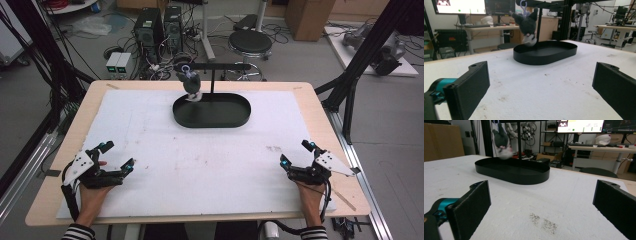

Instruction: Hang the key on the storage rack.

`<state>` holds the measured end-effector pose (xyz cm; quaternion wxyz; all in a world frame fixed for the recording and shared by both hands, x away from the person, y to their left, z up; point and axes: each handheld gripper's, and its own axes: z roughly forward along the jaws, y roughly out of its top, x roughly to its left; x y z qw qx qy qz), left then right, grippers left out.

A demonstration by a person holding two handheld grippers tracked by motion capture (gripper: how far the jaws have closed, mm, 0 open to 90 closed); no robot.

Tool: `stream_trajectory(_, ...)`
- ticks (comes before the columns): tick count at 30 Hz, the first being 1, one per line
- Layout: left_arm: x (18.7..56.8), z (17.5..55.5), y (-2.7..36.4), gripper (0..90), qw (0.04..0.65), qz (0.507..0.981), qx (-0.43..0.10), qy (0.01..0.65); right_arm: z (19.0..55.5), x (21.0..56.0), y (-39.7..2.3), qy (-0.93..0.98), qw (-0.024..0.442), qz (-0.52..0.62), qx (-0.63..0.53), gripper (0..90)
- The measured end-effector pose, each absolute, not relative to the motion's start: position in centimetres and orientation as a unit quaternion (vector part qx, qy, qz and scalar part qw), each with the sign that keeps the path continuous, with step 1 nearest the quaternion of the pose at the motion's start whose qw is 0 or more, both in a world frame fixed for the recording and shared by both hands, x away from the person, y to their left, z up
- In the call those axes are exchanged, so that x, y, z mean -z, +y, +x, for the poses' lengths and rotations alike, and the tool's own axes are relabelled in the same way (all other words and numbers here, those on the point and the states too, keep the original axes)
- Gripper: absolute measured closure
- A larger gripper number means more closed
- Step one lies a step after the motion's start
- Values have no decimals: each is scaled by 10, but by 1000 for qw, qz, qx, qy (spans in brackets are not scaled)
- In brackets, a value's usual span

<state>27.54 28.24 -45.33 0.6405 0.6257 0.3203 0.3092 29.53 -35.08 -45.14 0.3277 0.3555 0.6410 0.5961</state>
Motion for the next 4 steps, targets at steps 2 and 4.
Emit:
stream_trajectory(2,453,276,282,17,641,625,-309,322,295,451,-351,641,328,356,-596,4)
stream_trajectory(4,453,276,283,17,642,621,-309,326,295,451,-351,641,329,355,-596,4)
